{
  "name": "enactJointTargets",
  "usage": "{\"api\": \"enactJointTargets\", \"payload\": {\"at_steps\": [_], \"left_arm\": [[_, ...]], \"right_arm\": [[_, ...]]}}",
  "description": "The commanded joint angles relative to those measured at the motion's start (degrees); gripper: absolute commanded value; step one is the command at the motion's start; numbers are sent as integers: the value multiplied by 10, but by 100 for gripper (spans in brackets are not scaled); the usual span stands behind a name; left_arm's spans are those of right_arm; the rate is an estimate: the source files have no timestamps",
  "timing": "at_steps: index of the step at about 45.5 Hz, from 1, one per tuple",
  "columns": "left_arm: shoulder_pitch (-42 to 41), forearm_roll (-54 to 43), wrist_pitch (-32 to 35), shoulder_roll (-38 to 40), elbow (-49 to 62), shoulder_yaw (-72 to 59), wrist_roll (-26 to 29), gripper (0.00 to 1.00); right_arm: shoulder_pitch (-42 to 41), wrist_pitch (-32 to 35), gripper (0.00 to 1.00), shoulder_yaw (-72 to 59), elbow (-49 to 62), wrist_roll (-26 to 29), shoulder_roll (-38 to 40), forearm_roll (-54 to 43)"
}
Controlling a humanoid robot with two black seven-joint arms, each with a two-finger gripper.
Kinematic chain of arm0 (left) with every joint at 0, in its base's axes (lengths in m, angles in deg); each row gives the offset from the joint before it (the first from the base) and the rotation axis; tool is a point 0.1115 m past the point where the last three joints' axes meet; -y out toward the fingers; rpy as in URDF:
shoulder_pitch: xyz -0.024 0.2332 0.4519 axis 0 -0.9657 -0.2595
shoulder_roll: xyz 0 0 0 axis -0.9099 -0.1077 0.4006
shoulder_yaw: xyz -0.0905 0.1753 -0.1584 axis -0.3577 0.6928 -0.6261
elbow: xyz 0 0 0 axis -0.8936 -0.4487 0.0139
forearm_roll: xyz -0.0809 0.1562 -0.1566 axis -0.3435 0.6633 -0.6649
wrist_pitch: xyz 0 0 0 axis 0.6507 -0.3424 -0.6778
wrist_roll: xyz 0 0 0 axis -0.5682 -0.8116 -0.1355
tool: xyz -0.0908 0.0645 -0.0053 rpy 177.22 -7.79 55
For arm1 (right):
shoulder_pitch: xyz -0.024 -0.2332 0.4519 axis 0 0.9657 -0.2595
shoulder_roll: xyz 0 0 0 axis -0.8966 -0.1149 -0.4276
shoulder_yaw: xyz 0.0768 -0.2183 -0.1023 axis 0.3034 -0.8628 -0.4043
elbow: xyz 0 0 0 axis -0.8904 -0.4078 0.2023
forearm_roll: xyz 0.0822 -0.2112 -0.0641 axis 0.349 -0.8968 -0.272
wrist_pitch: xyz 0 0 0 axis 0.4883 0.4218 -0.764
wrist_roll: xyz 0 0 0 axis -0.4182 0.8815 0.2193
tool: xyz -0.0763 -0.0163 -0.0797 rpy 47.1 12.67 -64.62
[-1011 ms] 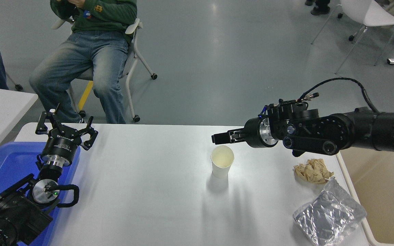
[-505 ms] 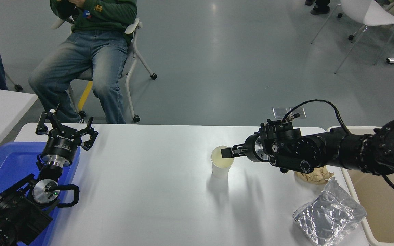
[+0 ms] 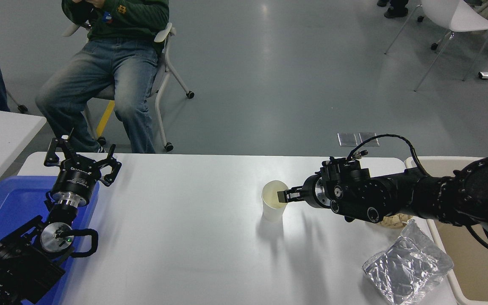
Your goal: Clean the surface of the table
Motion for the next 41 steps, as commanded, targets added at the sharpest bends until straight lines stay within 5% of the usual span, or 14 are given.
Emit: {"api": "enactJointTargets", "payload": {"at_steps": [1,24,41], "left_arm": [[0,0,0,0,0,0,0,100],[0,0,0,0,0,0,0,100],[0,0,0,0,0,0,0,100]], "right_arm": [[-7,-1,0,0,1,0,-4,4],[-38,27,0,6,-22,-8,21,10],[-135,39,0,10,-124,-12,96,26]]}}
